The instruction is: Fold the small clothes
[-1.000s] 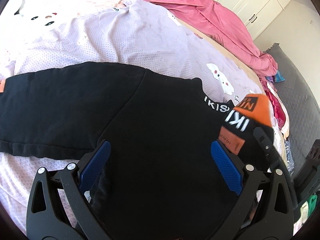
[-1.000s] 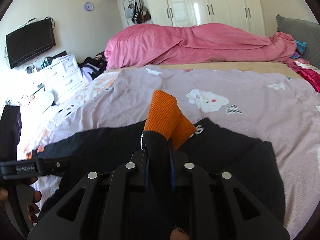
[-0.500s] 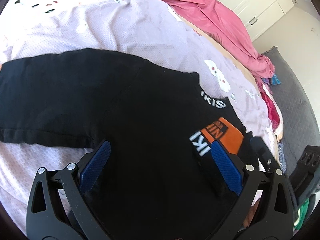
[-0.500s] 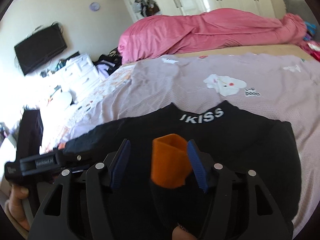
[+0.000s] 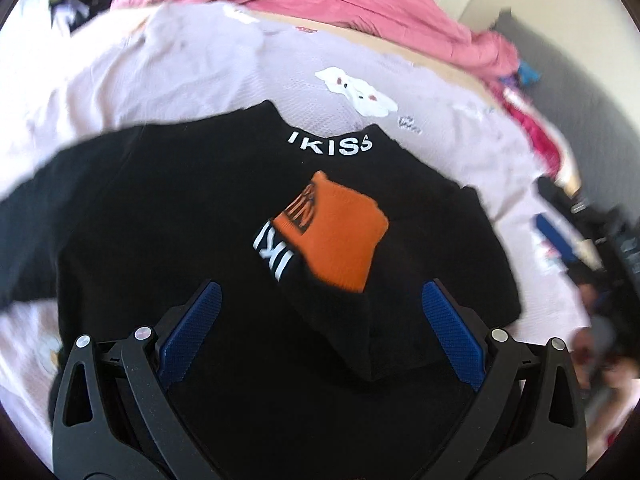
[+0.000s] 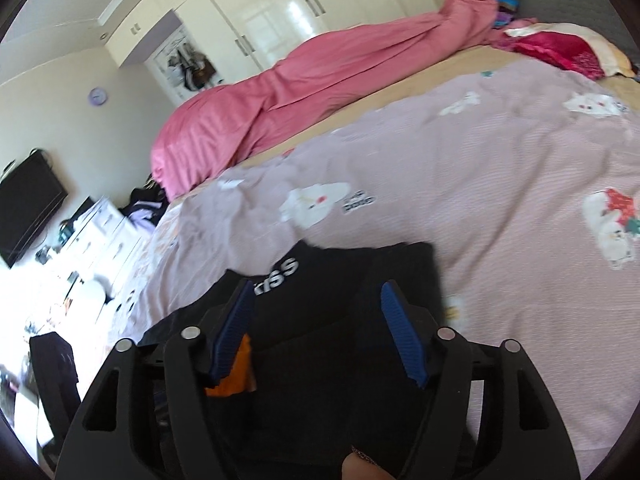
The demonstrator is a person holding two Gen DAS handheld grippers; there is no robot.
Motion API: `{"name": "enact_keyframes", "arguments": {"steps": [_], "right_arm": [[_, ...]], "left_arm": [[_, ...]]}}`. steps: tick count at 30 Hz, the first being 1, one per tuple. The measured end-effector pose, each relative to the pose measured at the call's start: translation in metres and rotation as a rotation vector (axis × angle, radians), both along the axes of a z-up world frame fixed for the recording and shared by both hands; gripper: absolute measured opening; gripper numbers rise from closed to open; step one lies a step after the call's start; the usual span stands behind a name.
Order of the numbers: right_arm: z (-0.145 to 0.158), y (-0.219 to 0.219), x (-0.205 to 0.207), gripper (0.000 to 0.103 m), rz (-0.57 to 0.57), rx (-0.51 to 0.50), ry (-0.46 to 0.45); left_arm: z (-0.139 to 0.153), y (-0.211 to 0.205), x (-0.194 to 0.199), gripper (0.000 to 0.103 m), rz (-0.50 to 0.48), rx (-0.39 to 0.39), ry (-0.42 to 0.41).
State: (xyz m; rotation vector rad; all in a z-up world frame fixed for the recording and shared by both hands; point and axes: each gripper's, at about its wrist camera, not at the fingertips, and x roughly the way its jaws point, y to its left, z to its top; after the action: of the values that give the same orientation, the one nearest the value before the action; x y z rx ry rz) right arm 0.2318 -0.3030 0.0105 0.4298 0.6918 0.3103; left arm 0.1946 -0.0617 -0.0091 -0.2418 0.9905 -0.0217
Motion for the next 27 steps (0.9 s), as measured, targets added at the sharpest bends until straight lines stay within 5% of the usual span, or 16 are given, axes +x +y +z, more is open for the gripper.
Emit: {"name": "enact_keyframes", "arguments": {"steps": [6,10,12,13,17,24,27], "right_arm": [[0.001,-0.01,0.0,0.071,-0.026,-0.023,-0.008],[0.0,-0.015,0.002,0.071,-0.027,0.014,0.008],[0.0,-0.019,0.003,0.071,-0.036,0.023,0.013],[-0.001,-0.022,0.003,0.071,-0.043,0.032,0.017],[-0.005,-0.035,0.006,0.071,-0.069,0.077,0.042],[-0.009,-0.05,0.007,0.071,-0.104,0.134,0.076],[-0.012,-0.053,0.007,0.071,-0.107,0.155,0.087]], "left_arm": [[-0.02,-0.022,0.029,0.095,0.048,0.231,0.047],[-0.031,-0.023,0.034,0.094,0.071,0.298,0.055],[-0.032,-0.021,0.033,0.082,0.073,0.306,0.035],[-0.032,-0.019,0.033,0.068,0.065,0.296,0.026],[-0.026,-0.007,0.028,0.042,0.044,0.178,-0.016],[0.007,0.047,0.016,0.022,0.096,-0.239,-0.208],[0.023,0.062,0.009,0.02,0.1,-0.304,-0.296]]}}
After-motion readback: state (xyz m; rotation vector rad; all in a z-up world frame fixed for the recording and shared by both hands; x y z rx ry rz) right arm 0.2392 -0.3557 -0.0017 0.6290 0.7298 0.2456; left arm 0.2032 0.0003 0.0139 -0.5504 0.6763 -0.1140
